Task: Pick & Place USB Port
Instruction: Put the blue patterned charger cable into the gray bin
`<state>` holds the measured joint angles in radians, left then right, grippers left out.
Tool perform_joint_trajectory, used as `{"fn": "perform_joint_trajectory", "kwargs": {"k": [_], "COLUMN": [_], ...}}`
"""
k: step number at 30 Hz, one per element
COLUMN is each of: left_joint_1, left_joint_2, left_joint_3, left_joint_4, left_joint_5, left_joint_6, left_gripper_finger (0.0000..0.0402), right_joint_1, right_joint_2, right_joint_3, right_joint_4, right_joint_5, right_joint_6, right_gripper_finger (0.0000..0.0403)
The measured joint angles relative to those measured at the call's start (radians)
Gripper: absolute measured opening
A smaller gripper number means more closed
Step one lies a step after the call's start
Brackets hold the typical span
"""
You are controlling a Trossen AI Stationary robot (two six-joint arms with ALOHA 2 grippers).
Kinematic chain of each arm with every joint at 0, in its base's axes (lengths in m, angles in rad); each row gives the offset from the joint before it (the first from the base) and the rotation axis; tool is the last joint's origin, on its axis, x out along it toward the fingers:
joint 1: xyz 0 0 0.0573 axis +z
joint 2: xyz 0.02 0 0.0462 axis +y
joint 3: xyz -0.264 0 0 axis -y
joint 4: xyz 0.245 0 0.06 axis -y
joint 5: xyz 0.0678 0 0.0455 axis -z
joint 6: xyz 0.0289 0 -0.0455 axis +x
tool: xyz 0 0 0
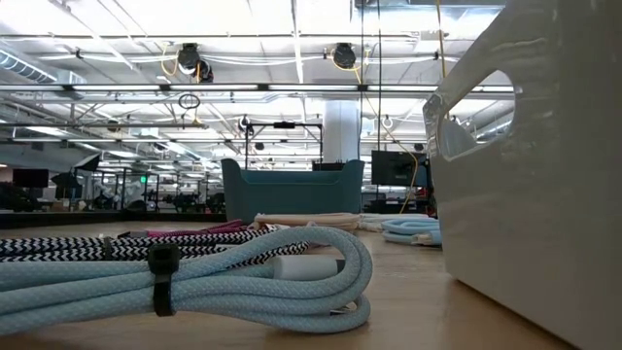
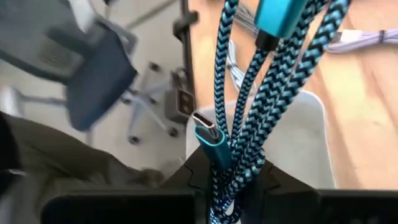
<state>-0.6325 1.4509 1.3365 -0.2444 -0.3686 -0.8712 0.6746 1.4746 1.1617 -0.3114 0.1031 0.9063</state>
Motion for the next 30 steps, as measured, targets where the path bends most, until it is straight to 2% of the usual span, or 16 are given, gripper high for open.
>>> {"fn": "perform_joint_trajectory", "kwargs": {"k": [5, 10, 15, 25, 30], "left_joint_1": [0.006, 0.016, 0.017, 0.017, 0.017], "left_joint_2": [0.001, 0.001, 0.001, 0.001, 0.001], "left_joint_3": [0.000, 0.000, 0.000, 0.000, 0.000], "left_joint_4": [-0.025, -0.068, -0.101, -0.186, -0.209], "left_joint_5": [-0.001, 0.000, -0.003, -0.036, -0.038], "left_joint_6": [-0.004, -0.030, -0.051, -0.105, -0.119], "left_gripper_finger": [0.0016, 0.0005, 0.0003, 0.0025, 0.0026], "right_joint_1": [0.030, 0.040, 0.047, 0.031, 0.018], "right_joint_2": [0.051, 0.109, 0.184, 0.264, 0.255], "right_joint_3": [0.085, 0.094, 0.093, 0.093, 0.092], "right_joint_4": [-0.168, -0.250, -0.246, -0.213, -0.176], "right_joint_5": [-0.017, -0.134, -0.209, -0.233, -0.243], "right_joint_6": [-0.045, -0.036, -0.050, -0.114, -0.165], "right_gripper_finger": [0.0028, 0.0028, 0.0028, 0.0031, 0.0082]}}
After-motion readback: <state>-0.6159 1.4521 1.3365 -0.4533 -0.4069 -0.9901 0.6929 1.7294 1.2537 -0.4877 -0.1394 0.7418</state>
